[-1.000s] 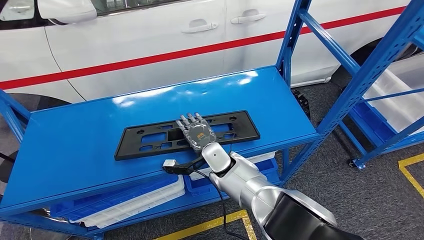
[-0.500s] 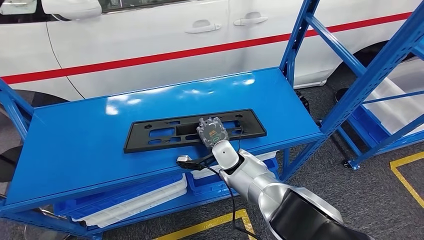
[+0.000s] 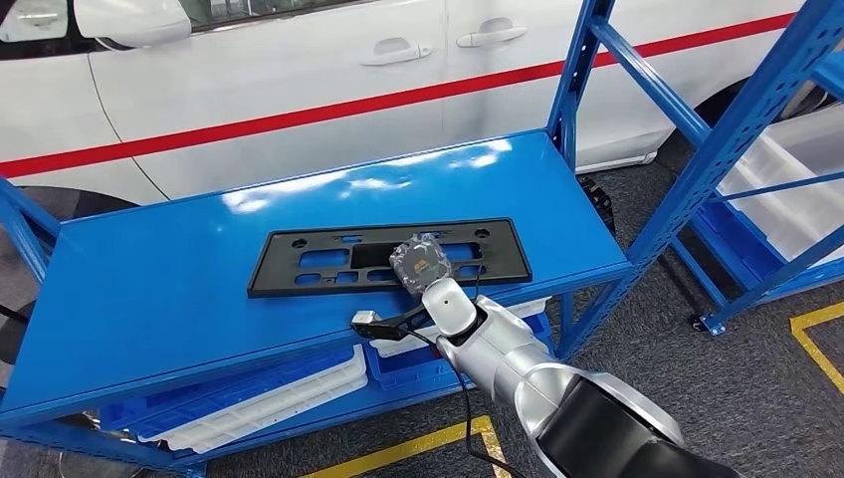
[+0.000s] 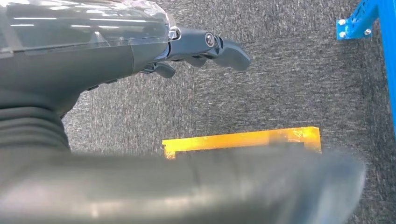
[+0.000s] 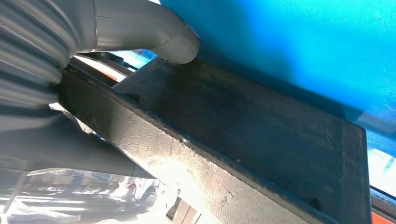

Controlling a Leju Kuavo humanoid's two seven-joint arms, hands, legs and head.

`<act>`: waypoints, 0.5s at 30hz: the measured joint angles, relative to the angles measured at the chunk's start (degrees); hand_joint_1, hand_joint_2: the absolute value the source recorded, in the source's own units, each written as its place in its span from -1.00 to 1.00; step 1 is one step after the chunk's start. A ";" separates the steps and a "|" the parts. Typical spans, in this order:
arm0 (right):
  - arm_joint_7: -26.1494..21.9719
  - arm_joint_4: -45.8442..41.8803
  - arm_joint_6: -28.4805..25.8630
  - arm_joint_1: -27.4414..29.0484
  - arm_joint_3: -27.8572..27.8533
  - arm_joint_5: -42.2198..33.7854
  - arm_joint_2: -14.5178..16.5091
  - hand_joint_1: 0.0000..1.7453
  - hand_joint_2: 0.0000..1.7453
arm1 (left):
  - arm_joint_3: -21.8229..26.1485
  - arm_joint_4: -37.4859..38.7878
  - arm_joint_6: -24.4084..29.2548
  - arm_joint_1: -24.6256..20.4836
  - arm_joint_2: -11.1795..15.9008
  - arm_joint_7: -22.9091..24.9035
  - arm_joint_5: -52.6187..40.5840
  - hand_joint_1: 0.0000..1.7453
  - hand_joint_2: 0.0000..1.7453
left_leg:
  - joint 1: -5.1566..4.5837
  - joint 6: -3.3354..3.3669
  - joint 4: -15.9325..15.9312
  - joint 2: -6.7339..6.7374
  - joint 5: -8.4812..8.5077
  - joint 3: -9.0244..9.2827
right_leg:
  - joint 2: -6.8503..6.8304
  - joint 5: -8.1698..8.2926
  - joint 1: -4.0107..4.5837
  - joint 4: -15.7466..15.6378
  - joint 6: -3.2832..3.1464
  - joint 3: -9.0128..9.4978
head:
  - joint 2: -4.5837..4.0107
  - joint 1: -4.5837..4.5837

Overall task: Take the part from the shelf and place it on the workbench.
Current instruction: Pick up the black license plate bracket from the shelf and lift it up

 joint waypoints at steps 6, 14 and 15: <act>-0.21 0.02 -0.86 0.07 -0.73 0.37 -0.01 0.94 1.00 | 0.23 0.00 1.19 0.00 0.02 -0.81 0.60 -1.00 1.00 | -0.19 0.66 -12.17 0.01 7.25 5.58 | 0.20 -0.27 0.27 0.23 0.51 0.28 | 0.00 0.00; -3.14 -0.06 -2.45 0.36 -3.19 -2.43 -0.13 0.94 1.00 | 0.69 0.00 1.12 -0.29 -0.07 -1.88 0.66 -1.00 1.00 | 0.01 2.94 -15.10 0.13 8.05 6.32 | 0.30 -5.74 0.05 10.11 2.79 -4.76 | 0.00 0.01; -4.70 -0.11 -2.96 0.52 -4.07 -4.08 -0.15 0.94 1.00 | 0.74 0.00 0.95 -0.32 -0.05 -2.32 0.67 -1.00 1.00 | 0.00 2.99 -15.08 0.13 8.05 6.27 | 0.29 -7.16 -0.05 13.91 2.93 -6.65 | 0.00 0.01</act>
